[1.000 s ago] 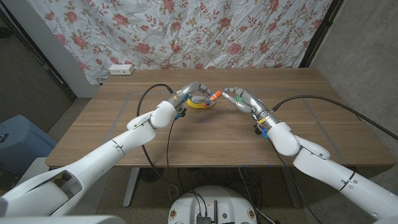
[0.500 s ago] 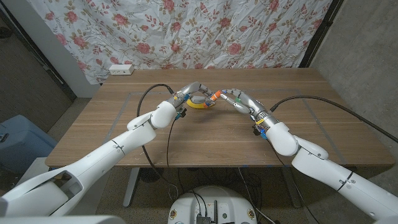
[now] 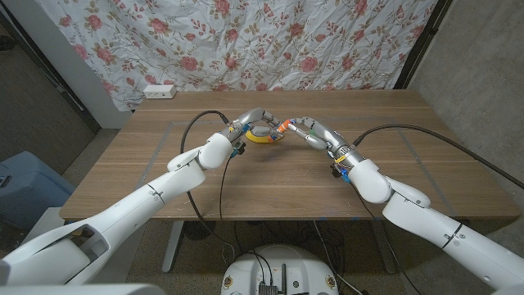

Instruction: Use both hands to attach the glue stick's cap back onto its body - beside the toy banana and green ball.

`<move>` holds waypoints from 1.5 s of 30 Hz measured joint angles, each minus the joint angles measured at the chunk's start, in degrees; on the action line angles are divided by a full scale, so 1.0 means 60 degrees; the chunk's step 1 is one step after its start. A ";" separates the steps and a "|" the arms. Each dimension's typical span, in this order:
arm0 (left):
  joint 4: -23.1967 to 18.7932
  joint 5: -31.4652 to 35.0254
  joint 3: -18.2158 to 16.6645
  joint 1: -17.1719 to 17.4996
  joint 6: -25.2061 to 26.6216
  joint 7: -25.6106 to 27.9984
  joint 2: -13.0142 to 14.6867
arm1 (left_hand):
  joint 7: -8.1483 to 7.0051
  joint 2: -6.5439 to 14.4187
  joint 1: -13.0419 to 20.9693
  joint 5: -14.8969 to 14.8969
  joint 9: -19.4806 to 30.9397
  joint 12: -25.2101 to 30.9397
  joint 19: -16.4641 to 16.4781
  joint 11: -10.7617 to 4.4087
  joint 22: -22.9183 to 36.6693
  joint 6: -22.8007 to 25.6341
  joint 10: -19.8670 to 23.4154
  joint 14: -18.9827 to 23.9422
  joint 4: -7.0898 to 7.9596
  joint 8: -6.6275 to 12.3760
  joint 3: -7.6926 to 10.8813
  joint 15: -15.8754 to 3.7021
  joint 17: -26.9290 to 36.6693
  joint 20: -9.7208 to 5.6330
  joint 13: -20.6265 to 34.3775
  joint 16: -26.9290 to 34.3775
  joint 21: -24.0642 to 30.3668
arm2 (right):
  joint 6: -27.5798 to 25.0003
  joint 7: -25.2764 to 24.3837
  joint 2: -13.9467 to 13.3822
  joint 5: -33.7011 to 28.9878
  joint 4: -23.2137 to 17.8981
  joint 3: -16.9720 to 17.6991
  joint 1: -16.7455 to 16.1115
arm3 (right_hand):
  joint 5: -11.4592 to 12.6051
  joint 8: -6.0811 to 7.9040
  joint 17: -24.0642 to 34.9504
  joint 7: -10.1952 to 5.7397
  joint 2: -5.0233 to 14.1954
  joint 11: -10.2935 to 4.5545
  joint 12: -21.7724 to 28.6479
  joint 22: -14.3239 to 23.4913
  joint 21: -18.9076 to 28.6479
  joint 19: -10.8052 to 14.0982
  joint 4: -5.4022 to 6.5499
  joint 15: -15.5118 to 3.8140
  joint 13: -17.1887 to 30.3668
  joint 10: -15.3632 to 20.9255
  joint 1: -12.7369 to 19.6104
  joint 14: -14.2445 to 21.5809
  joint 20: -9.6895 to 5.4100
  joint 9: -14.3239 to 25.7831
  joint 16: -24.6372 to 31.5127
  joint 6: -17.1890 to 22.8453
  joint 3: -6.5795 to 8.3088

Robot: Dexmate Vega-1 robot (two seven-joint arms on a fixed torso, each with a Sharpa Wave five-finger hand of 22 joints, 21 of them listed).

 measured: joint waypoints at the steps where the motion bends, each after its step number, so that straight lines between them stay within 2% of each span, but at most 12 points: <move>1: 0.0000 0.0000 -0.0001 0.0000 0.0002 -0.0002 0.0001 | 0.0000 0.0000 0.0000 -0.0001 0.0000 0.0000 0.0000 0.0000 0.0000 0.0000 0.0000 0.0000 0.0000 0.0000 0.0000 0.0000 0.0000 0.0000 0.0000 0.0000 0.0000 | 0.0000 0.0006 0.0000 0.0000 0.0000 -0.0005 0.0004 | -0.0031 0.0000 0.0000 0.0000 0.0001 0.0000 0.0000 0.0000 0.0000 0.0000 0.0000 0.0000 0.0000 0.0000 -0.0001 0.0000 0.0000 -0.0001 0.0000 0.0000 0.0000; 24: -0.0074 0.0060 0.0033 0.0027 0.0062 -0.0053 0.0029 | 0.0002 0.0000 0.0000 0.0012 0.0000 -0.0028 0.0000 -0.0033 0.0000 0.0000 0.0035 0.0000 -0.0001 0.0000 -0.0002 0.0000 0.0000 0.0000 -0.0009 0.0000 0.0000 | -0.0078 0.0381 -0.0157 0.0023 -0.0109 -0.0061 0.0106 | -0.0055 -0.0010 -0.0043 -0.0070 0.0091 -0.0037 -0.0009 0.0000 0.0000 0.0001 0.0039 0.0069 -0.0002 0.0036 -0.0091 -0.0068 0.0000 -0.0010 0.0000 0.0069 0.0040; 25: -0.0077 0.0063 0.0035 0.0028 0.0063 -0.0053 0.0029 | 0.0014 0.0001 0.0000 0.0011 0.0000 -0.0028 0.0000 -0.0034 0.0000 0.0012 0.0035 0.0000 -0.0001 0.0000 -0.0002 0.0000 0.0000 0.0000 -0.0009 0.0000 0.0000 | -0.0086 0.0424 -0.0166 0.0030 -0.0114 -0.0062 0.0109 | -0.0055 -0.0010 -0.0043 -0.0070 0.0167 -0.0052 -0.0009 0.0000 0.0000 0.0001 0.0039 0.0069 -0.0002 0.0051 -0.0168 -0.0068 0.0000 -0.0012 0.0000 0.0069 0.0039; 26: -0.0080 0.0069 0.0038 0.0027 0.0063 -0.0054 0.0030 | 0.0087 0.0000 -0.0001 0.0011 0.0000 -0.0028 0.0000 -0.0034 0.0000 0.0085 0.0037 0.0000 -0.0002 0.0000 -0.0002 0.0000 0.0000 0.0000 -0.0006 0.0000 0.0000 | -0.0100 0.0473 -0.0183 0.0041 -0.0123 -0.0062 0.0115 | -0.0055 -0.0011 -0.0042 -0.0070 0.0164 -0.0052 -0.0010 0.0000 0.0000 0.0001 0.0039 0.0069 -0.0004 0.0051 -0.0165 -0.0068 0.0000 -0.0013 0.0000 0.0069 0.0040; 33: -0.0097 0.0105 0.0046 0.0023 0.0064 -0.0059 0.0030 | 0.0154 0.0001 -0.0001 0.0011 0.0000 0.0041 0.0052 0.0000 0.0000 0.0150 0.0073 0.0061 0.0000 0.0000 0.0000 -0.0010 0.0020 -0.0052 -0.0001 0.0045 0.0000 | -0.0149 0.0654 -0.0277 0.0086 -0.0177 -0.0078 0.0148 | -0.0055 -0.0034 -0.0042 -0.0069 0.0164 -0.0052 -0.0017 0.0000 0.0001 0.0001 0.0039 0.0069 -0.0021 0.0050 -0.0165 -0.0068 0.0000 -0.0030 0.0000 0.0068 0.0039; 37: -0.0098 0.0108 0.0048 0.0024 0.0064 -0.0054 0.0025 | 0.0158 0.0001 -0.0001 0.0007 0.0000 0.0049 0.0126 0.0106 0.0000 0.0154 0.0180 0.0124 -0.0030 0.0000 0.0030 -0.0052 0.0020 -0.0021 0.0001 0.0045 0.0000 | -0.0158 0.0748 -0.0298 0.0125 -0.0178 -0.0099 0.0168 | -0.0055 -0.0049 -0.0042 -0.0069 0.0204 -0.0050 -0.0020 0.0000 0.0001 0.0001 0.0039 0.0069 -0.0026 0.0050 -0.0205 -0.0068 0.0000 -0.0029 0.0000 0.0067 0.0039; 38: -0.0098 0.0108 0.0048 0.0024 0.0056 -0.0047 0.0025 | 0.0308 0.0001 -0.0001 0.0004 0.0000 0.0112 0.0156 0.0118 0.0000 0.0303 0.0193 0.0123 -0.0031 0.0000 0.0031 -0.0052 0.0020 -0.0052 0.0001 0.0045 0.0000 | -0.0161 0.0784 -0.0305 0.0134 -0.0179 -0.0108 0.0178 | -0.0055 -0.0050 -0.0042 -0.0069 0.0213 -0.0047 -0.0028 0.0000 0.0001 0.0001 0.0039 0.0069 -0.0026 0.0054 -0.0214 -0.0068 0.0000 -0.0028 0.0000 0.0067 0.0039; 45: -0.0123 0.0127 0.0036 0.0050 0.0032 0.0018 0.0023 | 0.0311 0.0000 0.0000 0.0001 0.0000 0.0122 0.0206 0.0170 0.0000 0.0304 0.0245 0.0225 -0.0068 0.0000 0.0068 -0.0052 0.0020 0.0000 0.0001 0.0045 0.0000 | -0.0183 0.0936 -0.0337 0.0154 -0.0178 -0.0174 0.0236 | -0.0055 -0.0086 -0.0088 -0.0068 0.0213 -0.0030 -0.0002 0.0000 0.0001 -0.0069 0.0039 0.0014 -0.0020 0.0069 -0.0214 -0.0123 0.0070 -0.0025 0.0000 0.0066 0.0039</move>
